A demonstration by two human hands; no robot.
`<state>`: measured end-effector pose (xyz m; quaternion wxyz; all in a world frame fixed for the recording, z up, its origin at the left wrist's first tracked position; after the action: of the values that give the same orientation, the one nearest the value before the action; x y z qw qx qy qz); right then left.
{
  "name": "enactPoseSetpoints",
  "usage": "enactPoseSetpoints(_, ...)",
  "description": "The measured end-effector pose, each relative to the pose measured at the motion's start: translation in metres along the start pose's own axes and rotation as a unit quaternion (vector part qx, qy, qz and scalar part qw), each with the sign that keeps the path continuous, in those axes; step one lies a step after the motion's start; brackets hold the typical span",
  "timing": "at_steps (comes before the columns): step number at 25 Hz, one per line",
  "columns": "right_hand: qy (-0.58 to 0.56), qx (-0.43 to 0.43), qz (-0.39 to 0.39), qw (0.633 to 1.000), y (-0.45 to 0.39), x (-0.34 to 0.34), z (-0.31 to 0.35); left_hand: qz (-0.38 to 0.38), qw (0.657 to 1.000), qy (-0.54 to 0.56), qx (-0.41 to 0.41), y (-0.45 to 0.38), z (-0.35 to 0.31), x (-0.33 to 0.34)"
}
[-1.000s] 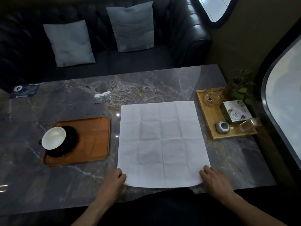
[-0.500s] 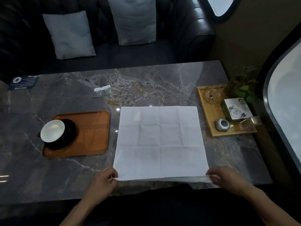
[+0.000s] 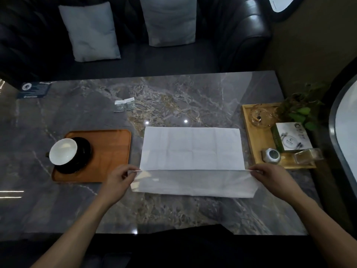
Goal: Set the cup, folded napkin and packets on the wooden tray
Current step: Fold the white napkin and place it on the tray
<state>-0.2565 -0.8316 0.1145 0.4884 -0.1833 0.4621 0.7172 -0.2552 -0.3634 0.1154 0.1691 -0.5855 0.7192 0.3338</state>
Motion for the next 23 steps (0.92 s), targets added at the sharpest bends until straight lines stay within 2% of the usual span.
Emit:
enactPoseSetpoints(5,0.010,-0.003,-0.030,0.999,-0.038,-0.023,0.009,0.006,1.000,0.014,-0.011,-0.053,-0.007,-0.008)
enactPoseSetpoints(13,0.063,0.016,-0.023,0.998,-0.113,-0.037,0.013,0.013,0.996,0.061,-0.057,-0.133,0.004,-0.007)
enactPoseSetpoints(23,0.128,0.076,-0.025,0.988,-0.181,-0.030,0.007,0.013,0.994,0.043,-0.097,-0.204,0.031,0.011)
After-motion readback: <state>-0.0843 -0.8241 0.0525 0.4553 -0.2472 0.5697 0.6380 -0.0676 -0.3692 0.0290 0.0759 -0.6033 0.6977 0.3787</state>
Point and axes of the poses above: each hand's wrist, its own y-axis away from the middle knuckle, its own x-axis out of the palm, z = x × y, the point moved 5 cm from there along -y, towards the middle knuckle, and after that the axes turned 7 degrees about z, right-handed, at the moved point
